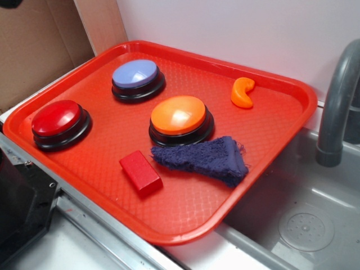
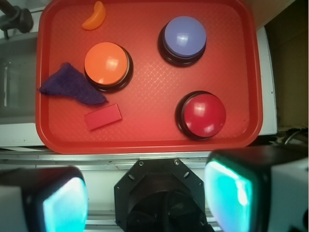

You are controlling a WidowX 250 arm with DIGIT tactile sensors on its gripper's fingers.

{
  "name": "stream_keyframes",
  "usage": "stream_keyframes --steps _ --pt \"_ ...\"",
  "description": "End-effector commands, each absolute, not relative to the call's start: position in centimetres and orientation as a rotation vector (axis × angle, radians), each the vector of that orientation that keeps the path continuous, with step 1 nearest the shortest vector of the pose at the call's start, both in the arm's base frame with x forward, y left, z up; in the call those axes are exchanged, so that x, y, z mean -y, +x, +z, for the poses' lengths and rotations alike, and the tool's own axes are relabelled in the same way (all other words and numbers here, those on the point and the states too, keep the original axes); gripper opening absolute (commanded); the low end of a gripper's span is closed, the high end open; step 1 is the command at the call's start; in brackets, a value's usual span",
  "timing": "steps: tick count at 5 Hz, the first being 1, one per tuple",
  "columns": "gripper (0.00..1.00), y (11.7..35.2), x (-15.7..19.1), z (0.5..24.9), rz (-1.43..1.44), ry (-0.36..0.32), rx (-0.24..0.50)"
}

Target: Push the purple button.

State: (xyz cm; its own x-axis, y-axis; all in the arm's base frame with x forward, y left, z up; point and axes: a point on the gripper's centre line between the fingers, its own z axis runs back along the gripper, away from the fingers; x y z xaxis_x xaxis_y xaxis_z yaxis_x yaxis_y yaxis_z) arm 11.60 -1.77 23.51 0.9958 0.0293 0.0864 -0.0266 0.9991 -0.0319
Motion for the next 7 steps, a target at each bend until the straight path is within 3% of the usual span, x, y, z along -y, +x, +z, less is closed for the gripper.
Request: stream_keyframes --steps 1,2,3,4,5,6,7 --pt "1.00 11.6 1.8 23.5 0.028 -0.031 0.087" --pt "1.00 15.6 -3.2 18.9 0.211 0.046 -0.037" --pt "1.00 18.3 -5.5 17.3 0.215 0.106 -0.028" --pt "1.00 23.5 -6.1 15.3 0.114 0.201 0.057" --pt "1.00 26.0 -4.5 14.5 0.033 0.228 0.109" --pt "1.00 27.7 -3.8 12.9 -0.035 0.197 0.157" --pt "1.00 28.4 -4.7 10.9 -0.039 0.202 0.131"
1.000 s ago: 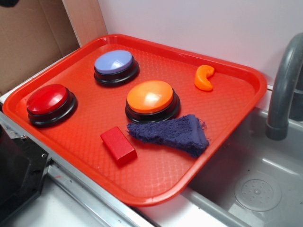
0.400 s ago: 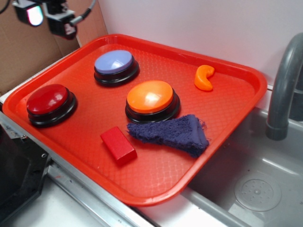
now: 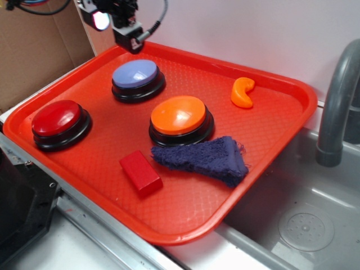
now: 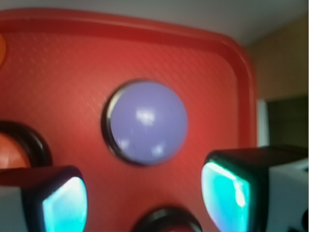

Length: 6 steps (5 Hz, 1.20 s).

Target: Push the purple button.

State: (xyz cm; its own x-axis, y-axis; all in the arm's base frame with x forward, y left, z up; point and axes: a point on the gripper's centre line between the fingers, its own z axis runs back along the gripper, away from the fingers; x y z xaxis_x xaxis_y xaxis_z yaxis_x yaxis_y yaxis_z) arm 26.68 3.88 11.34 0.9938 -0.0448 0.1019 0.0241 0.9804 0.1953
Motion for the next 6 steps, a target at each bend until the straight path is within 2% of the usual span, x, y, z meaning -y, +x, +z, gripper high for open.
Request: stream_keyframes --steps 1,2,4,5,6 --pt "1.00 28.6 -6.2 9.8 -0.022 0.165 0.144" --pt "1.00 28.9 -7.9 7.8 -0.015 0.126 0.146" --pt "1.00 28.9 -7.4 5.7 0.014 0.158 0.124" --pt "1.00 28.5 -7.1 5.6 0.009 0.171 0.127" --pt "1.00 27.7 -7.4 5.5 0.042 0.149 0.105"
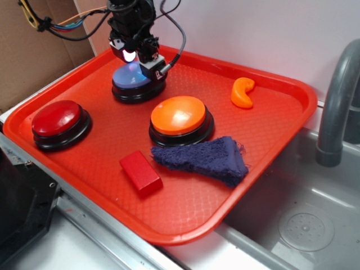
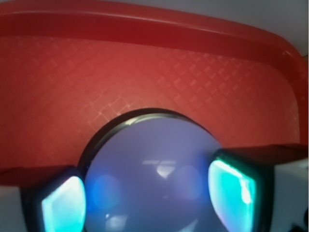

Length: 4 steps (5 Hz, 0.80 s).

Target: Push the purple button.

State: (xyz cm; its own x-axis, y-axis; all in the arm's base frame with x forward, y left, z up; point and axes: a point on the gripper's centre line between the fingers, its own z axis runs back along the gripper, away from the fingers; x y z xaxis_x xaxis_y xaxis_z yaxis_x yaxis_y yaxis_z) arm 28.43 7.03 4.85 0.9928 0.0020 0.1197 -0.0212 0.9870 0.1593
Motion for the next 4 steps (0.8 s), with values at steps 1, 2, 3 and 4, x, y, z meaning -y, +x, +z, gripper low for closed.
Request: stream_keyframes --steps 1,2,3,4 --pt "1.00 27.27 -8.54 5.00 0.072 0.122 0.060" --pt "1.00 27.42 -9.27 4.72 0.078 0.113 0.043" --pt "1.00 27.76 -9.38 4.29 0.079 0.120 0.025" --pt "1.00 27.58 -9.13 4.90 0.031 0.130 0.064"
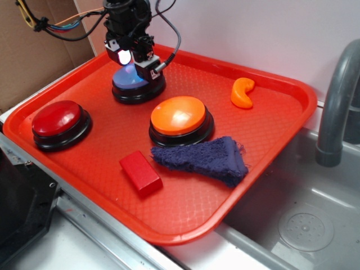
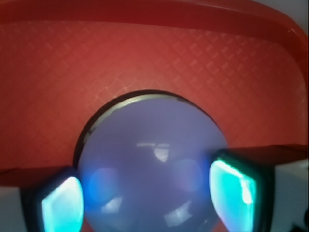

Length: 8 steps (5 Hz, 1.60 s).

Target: Push the purple button.

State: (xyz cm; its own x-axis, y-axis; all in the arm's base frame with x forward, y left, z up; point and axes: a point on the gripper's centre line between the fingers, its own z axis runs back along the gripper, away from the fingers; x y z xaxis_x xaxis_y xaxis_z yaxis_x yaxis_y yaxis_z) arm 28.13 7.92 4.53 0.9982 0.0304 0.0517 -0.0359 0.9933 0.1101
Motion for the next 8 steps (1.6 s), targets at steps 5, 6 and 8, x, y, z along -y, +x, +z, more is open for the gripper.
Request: stream_keyframes --steps 5,6,8 --pt "1.00 23.5 -7.8 15.6 0.046 0.114 0.308" --pt "1.00 23.0 -7.6 16.3 0.056 0.112 0.316" --pt "1.00 22.2 -7.0 17.8 0.055 0.143 0.335"
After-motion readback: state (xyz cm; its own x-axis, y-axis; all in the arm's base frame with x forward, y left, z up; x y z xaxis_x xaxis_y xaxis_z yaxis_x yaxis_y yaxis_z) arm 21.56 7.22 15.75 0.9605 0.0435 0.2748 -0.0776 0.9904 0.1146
